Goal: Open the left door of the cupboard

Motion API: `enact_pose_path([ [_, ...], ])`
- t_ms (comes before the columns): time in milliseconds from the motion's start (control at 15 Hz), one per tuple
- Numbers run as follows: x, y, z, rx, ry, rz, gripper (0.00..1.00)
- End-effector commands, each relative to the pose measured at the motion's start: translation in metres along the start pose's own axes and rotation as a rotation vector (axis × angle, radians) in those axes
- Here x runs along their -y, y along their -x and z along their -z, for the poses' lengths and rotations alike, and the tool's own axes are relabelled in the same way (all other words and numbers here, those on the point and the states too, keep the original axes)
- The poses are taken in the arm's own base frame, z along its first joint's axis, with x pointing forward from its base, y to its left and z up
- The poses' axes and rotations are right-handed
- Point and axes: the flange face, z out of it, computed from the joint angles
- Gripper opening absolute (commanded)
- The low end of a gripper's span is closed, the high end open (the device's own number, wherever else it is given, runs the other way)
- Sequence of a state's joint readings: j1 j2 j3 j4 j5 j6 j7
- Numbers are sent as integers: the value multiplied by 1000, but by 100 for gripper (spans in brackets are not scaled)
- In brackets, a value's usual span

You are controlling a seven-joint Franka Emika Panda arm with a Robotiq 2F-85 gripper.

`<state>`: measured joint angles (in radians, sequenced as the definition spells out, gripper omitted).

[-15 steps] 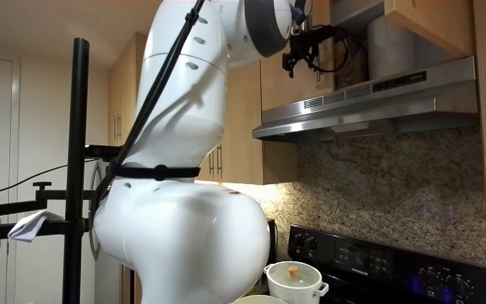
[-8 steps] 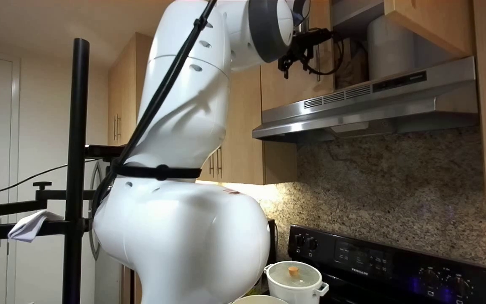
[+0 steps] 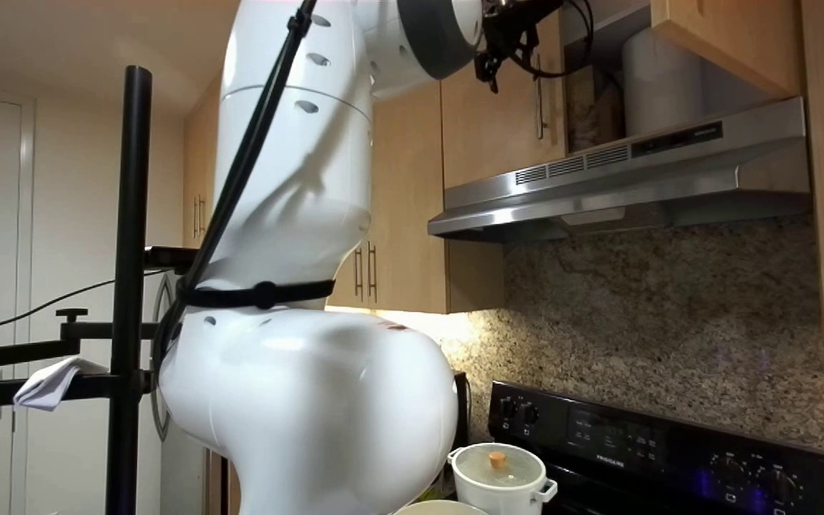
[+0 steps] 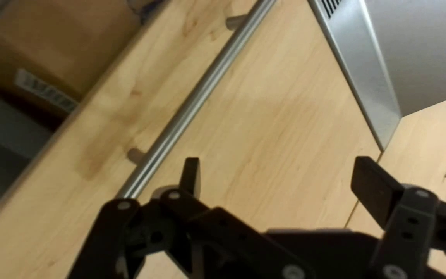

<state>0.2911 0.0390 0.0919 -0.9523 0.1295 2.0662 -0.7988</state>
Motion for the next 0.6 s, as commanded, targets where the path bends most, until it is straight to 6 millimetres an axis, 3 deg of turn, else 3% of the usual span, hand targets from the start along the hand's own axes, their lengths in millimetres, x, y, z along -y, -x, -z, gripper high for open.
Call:
enact_pose_path([
  [0, -7, 10, 16, 49, 71, -28, 100],
  [200, -15, 21, 4, 75, 69, -50, 100],
  [533, -24, 37, -32, 103, 29, -74, 100],
])
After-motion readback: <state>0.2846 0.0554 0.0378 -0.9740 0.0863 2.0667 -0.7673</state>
